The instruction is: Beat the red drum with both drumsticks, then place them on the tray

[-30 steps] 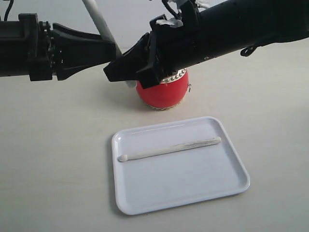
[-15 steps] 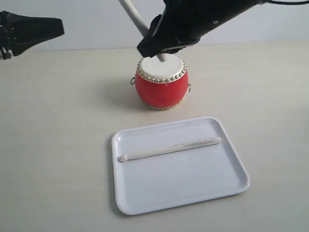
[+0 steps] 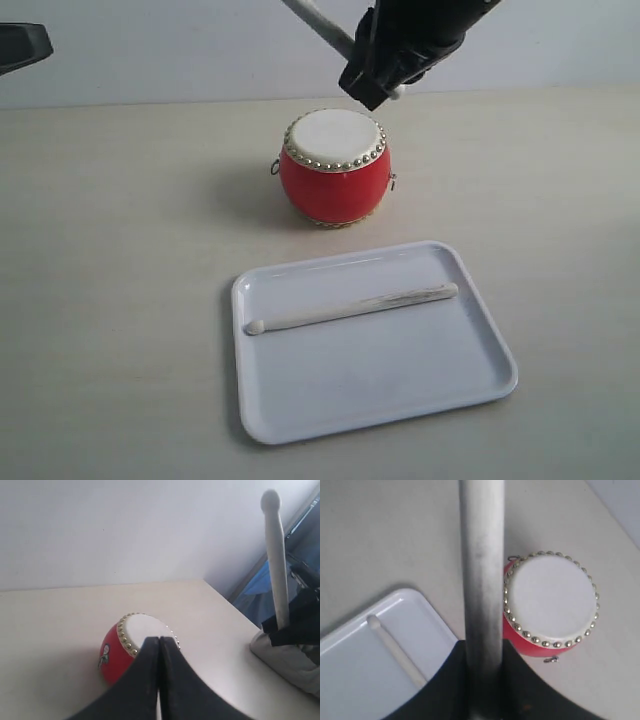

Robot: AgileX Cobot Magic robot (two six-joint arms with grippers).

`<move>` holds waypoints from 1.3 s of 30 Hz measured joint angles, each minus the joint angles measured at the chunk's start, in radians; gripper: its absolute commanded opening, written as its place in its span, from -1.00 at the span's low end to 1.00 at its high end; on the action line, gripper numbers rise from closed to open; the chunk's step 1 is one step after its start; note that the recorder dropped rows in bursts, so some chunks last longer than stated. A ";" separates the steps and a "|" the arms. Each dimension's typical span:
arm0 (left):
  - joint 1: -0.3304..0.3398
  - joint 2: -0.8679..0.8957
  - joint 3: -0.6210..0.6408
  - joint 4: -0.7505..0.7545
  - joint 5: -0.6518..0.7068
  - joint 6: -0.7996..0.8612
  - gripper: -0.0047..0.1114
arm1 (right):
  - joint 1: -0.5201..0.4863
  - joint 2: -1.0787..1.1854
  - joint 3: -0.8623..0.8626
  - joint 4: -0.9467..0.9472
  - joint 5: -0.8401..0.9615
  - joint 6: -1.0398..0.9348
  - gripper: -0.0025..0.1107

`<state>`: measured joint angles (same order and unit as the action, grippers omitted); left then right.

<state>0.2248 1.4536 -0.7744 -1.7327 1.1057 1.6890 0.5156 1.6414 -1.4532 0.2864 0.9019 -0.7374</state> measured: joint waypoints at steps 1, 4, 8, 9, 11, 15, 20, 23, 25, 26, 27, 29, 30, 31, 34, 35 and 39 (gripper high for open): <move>0.007 0.000 0.000 0.000 -0.002 -0.005 -0.92 | 0.000 0.000 -0.002 -0.016 0.019 -0.008 -0.96; 0.025 -0.002 0.000 0.000 -0.005 -0.010 -0.92 | 0.000 0.000 -0.002 -0.067 0.115 -0.072 -0.96; 0.032 -0.002 0.003 0.000 -0.012 -0.011 -0.92 | 0.000 0.016 -0.002 -0.107 0.250 -0.115 -0.96; 0.032 -0.002 0.003 0.000 -0.014 -0.012 -0.92 | 0.000 0.026 -0.002 -0.116 0.280 -0.118 -0.96; 0.032 -0.002 0.003 0.000 -0.014 -0.014 -0.92 | 0.000 0.048 -0.002 -0.123 0.308 -0.122 -0.96; 0.032 -0.002 0.003 0.000 -0.015 -0.014 -0.92 | 0.007 0.115 0.007 -0.149 0.315 -0.125 -0.96; 0.032 -0.002 0.003 0.000 -0.015 -0.014 -0.92 | 0.093 0.192 0.073 -0.300 0.316 -0.125 -0.96; 0.032 -0.002 0.003 0.000 -0.013 -0.014 -0.92 | 0.149 0.226 0.113 -0.353 0.319 -0.125 -0.96; 0.032 -0.002 0.003 0.000 -0.004 -0.014 -0.92 | 0.176 0.234 0.139 -0.363 0.319 -0.116 -0.96; 0.032 -0.002 0.003 0.000 0.003 -0.014 -0.92 | 0.183 0.234 0.148 -0.364 0.319 -0.108 -0.96; 0.032 -0.002 0.003 0.000 0.008 -0.014 -0.92 | 0.188 0.235 0.159 -0.369 0.319 -0.096 -0.96; 0.032 -0.004 0.003 0.000 0.020 -0.014 -0.92 | 0.196 0.235 0.184 -0.391 0.319 -0.073 -0.96; 0.032 -0.004 0.003 0.000 0.025 -0.014 -0.92 | 0.196 0.235 0.200 -0.405 0.319 -0.061 -0.96; 0.032 -0.004 0.003 0.000 0.030 -0.014 -0.92 | 0.197 0.235 0.218 -0.422 0.319 -0.051 -0.96; 0.032 -0.004 0.003 0.000 0.037 -0.014 -0.92 | 0.197 0.235 0.268 -0.469 0.320 -0.028 -0.96; 0.032 -0.004 0.003 0.000 0.039 -0.014 -0.92 | 0.197 0.236 0.279 -0.479 0.320 -0.026 -0.96; 0.032 -0.004 0.003 0.000 0.056 -0.014 -0.92 | 0.207 0.236 0.305 -0.493 0.320 -0.025 -0.96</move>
<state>0.2567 1.4501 -0.7709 -1.7327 1.1615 1.6751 0.7227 1.8775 -1.1478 -0.2065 1.2218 -0.7625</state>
